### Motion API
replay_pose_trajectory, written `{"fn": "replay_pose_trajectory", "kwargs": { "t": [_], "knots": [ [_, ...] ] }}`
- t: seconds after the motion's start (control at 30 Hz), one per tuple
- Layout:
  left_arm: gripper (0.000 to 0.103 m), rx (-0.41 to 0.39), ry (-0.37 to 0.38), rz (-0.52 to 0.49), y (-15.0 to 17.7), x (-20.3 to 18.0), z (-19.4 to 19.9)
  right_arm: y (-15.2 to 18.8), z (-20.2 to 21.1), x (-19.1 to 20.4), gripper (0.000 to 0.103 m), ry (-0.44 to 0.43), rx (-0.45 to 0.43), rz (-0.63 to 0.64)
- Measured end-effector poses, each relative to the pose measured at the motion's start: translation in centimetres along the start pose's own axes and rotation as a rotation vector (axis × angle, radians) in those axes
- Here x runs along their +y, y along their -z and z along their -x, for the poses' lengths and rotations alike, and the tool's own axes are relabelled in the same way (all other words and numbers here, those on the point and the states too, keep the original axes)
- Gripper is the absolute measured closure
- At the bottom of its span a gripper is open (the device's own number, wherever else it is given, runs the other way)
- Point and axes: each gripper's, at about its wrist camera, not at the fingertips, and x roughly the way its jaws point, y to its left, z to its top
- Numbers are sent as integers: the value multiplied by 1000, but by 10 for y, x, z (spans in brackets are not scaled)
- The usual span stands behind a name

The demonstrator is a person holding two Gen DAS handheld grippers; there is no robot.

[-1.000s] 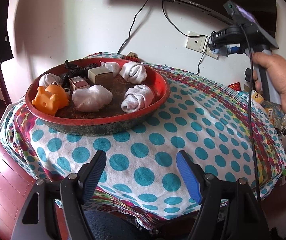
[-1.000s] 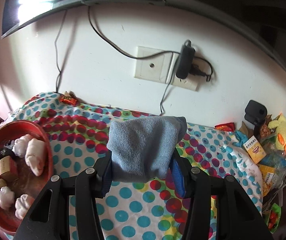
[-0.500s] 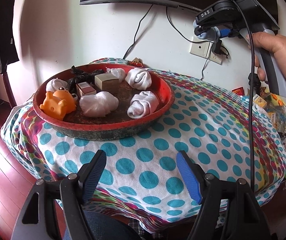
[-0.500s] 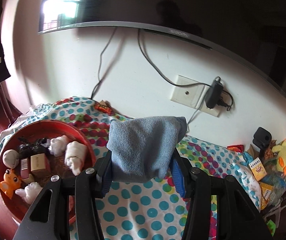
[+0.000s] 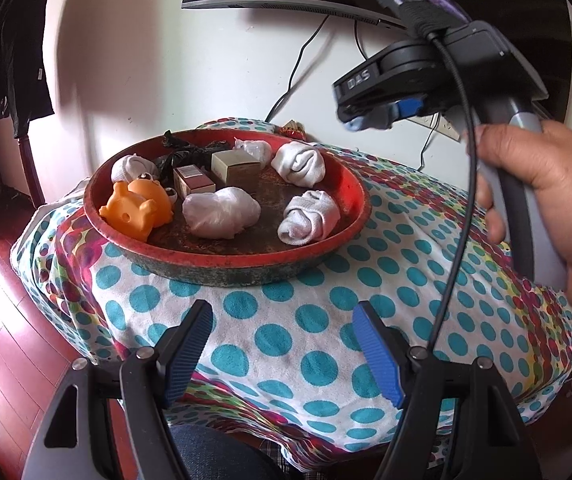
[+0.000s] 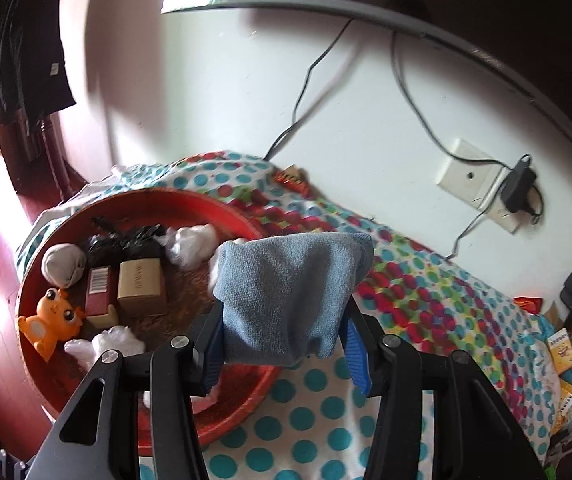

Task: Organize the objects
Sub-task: 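Lift the blue-grey sock with the right tool and carry it over the tray, then lower the blue-grey sock into the tray and open the right tool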

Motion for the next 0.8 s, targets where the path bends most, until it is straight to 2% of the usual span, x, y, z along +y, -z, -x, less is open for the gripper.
{"fn": "replay_pose_trajectory", "kwargs": {
  "t": [0.37,0.8],
  "knots": [
    [28,24,2,33,-1,7,-4,17,-40,48,55,-107,87,67],
    [29,44,11,55,-1,10,-9,29,-76,62,54,-116,146,74]
  ]
}}
